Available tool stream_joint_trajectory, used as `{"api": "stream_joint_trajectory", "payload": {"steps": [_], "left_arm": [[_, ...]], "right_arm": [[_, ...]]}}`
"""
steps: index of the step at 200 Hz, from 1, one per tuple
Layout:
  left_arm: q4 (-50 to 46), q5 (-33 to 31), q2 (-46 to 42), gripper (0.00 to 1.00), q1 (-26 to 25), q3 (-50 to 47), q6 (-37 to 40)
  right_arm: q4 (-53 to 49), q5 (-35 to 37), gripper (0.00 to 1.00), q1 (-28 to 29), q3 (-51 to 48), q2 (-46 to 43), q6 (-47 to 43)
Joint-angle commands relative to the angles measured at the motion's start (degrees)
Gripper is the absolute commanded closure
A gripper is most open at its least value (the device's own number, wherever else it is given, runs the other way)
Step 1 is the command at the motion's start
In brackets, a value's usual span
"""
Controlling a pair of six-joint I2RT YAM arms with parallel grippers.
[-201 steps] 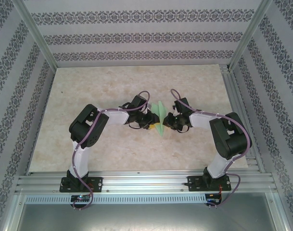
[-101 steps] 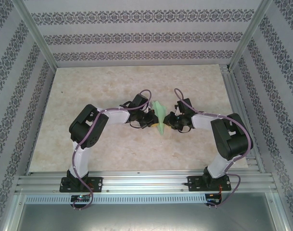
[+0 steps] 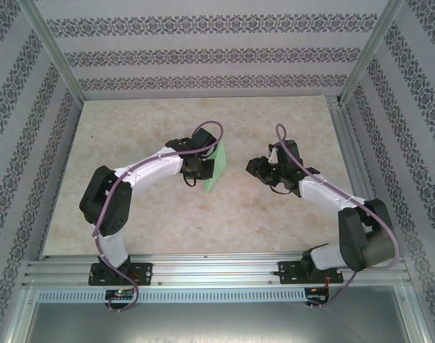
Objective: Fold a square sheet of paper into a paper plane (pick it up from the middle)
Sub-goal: Turn over the paper at the center of the table.
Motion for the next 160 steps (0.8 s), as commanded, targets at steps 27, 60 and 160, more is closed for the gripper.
{"api": "stream_joint_trajectory", "payload": {"steps": [27, 60, 160], "left_arm": [[-14.82, -25.21, 6.32, 0.99, -9.89, 8.24, 9.11], [-16.52, -30.76, 11.5, 0.99, -16.29, 11.44, 9.48], [-16.14, -30.91, 19.04, 0.82, -26.4, 15.7, 9.74]], "right_arm": [[-2.91, 2.51, 0.65, -1.96, -4.04, -2.61, -0.86], [-3.77, 3.62, 0.65, -2.71, -5.08, -4.24, -0.79], [-5.86, 2.36, 0.64, -6.43, -8.34, -8.51, -1.17]]}}
